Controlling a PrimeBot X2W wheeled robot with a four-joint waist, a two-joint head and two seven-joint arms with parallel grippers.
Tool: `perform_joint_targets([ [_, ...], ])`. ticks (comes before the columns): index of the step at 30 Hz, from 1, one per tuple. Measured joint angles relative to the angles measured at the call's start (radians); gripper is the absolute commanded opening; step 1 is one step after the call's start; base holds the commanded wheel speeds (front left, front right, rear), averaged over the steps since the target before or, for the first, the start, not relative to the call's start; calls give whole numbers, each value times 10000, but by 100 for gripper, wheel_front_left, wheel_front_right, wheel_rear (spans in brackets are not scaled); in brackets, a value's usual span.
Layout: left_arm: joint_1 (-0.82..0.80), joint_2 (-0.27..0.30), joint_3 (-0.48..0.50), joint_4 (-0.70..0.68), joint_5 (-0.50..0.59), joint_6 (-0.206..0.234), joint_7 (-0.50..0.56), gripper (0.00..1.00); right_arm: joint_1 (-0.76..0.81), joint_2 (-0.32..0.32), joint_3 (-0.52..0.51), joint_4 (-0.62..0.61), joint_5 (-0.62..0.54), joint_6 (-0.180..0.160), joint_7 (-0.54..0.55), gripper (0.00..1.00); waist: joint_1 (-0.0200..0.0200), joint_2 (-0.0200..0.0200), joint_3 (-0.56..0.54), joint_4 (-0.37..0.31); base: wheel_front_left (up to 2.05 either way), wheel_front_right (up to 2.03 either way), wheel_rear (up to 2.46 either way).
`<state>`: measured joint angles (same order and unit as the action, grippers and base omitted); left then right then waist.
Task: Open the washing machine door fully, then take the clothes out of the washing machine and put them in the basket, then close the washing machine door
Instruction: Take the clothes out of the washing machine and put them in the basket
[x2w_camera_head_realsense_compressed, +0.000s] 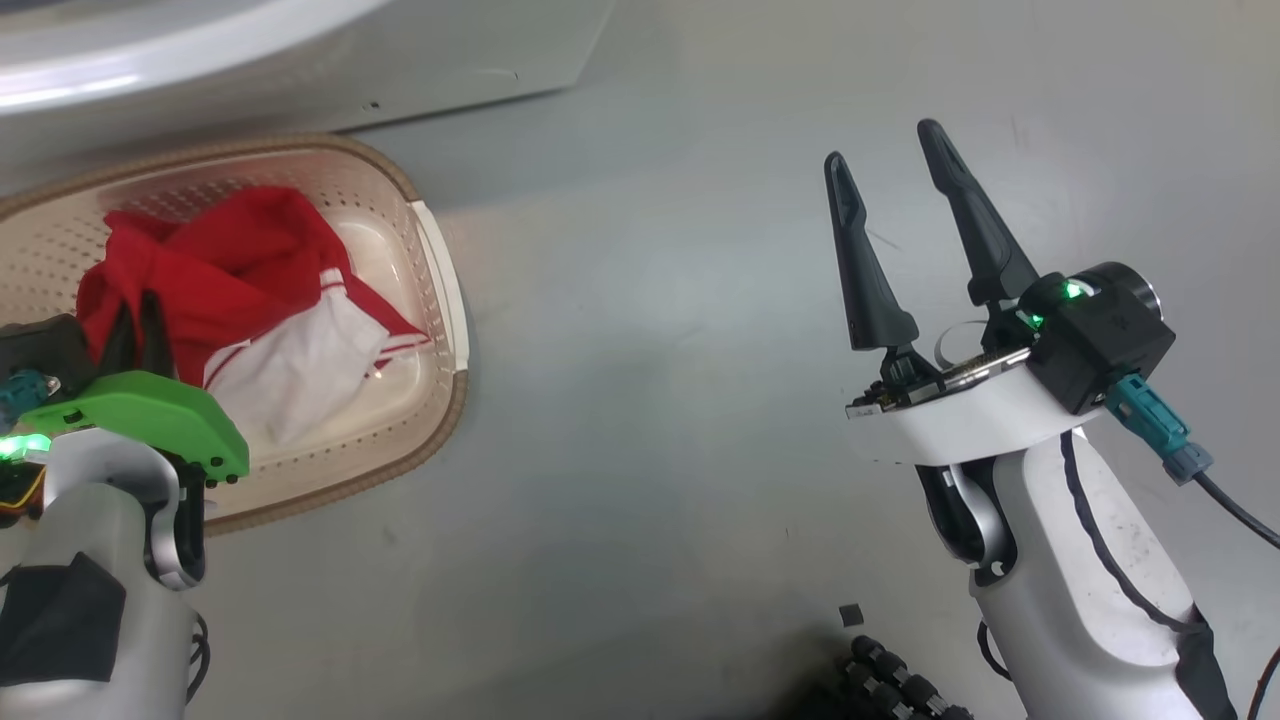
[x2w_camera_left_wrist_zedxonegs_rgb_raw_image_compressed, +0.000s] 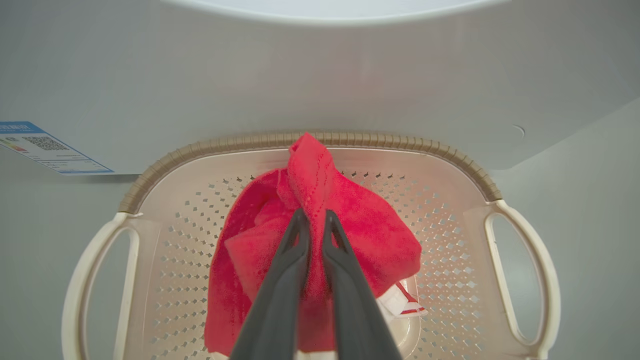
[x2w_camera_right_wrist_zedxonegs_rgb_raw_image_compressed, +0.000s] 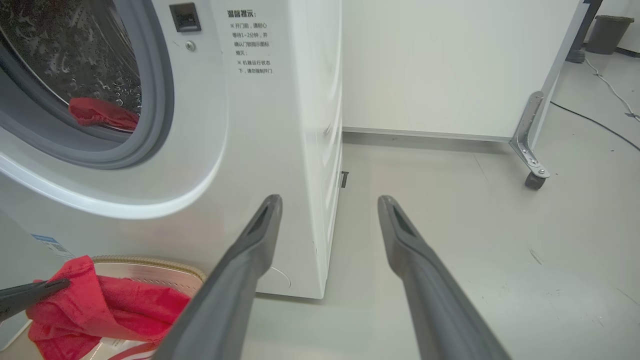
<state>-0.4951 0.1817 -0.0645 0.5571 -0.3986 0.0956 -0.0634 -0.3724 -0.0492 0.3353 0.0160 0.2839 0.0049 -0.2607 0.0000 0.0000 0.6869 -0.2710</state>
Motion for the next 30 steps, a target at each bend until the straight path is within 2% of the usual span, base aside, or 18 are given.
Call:
perform_joint_targets([
  [9, -377, -81, 0, 1302, -119, -128, -188, 0, -363, 0, 104, 0, 58, -75, 0, 100, 1, 0, 869, -162, 0, 0, 0],
  [17, -895, -136, 48, 1973, -224, -407, -462, 0, -537, 0, 132, 46, 59, -81, 0, 100, 1, 0, 999, -145, 0, 0, 0],
  [18, -915, -167, 29, 2090, -226, -454, -554, 9, -541, 0, 113, 61, 59, -86, 0, 100, 1, 0, 982, -134, 0, 0, 0],
  [19, -941, -211, 4, 2194, -226, -497, -600, 43, -543, 0, 94, 84, 50, -88, 0, 100, 1, 0, 957, -118, 0, 0, 0],
  [20, -985, -272, -21, 2295, -226, -525, -623, 93, -545, 0, 81, 140, 17, -88, 0, 100, 1, 0, 924, -97, 0, 0, 0],
  [21, -1023, -324, -61, 2383, -224, -583, -662, 100, -545, 0, 77, 180, 13, -88, 0, 100, 0, 0, 887, -78, 0, 0, 0],
  [30, -1086, -604, -286, 3053, -222, -851, -1279, 100, -546, 0, 38, 652, -31, -77, 0, 100, 1, 0, 272, 107, 0, 0, 0],
])
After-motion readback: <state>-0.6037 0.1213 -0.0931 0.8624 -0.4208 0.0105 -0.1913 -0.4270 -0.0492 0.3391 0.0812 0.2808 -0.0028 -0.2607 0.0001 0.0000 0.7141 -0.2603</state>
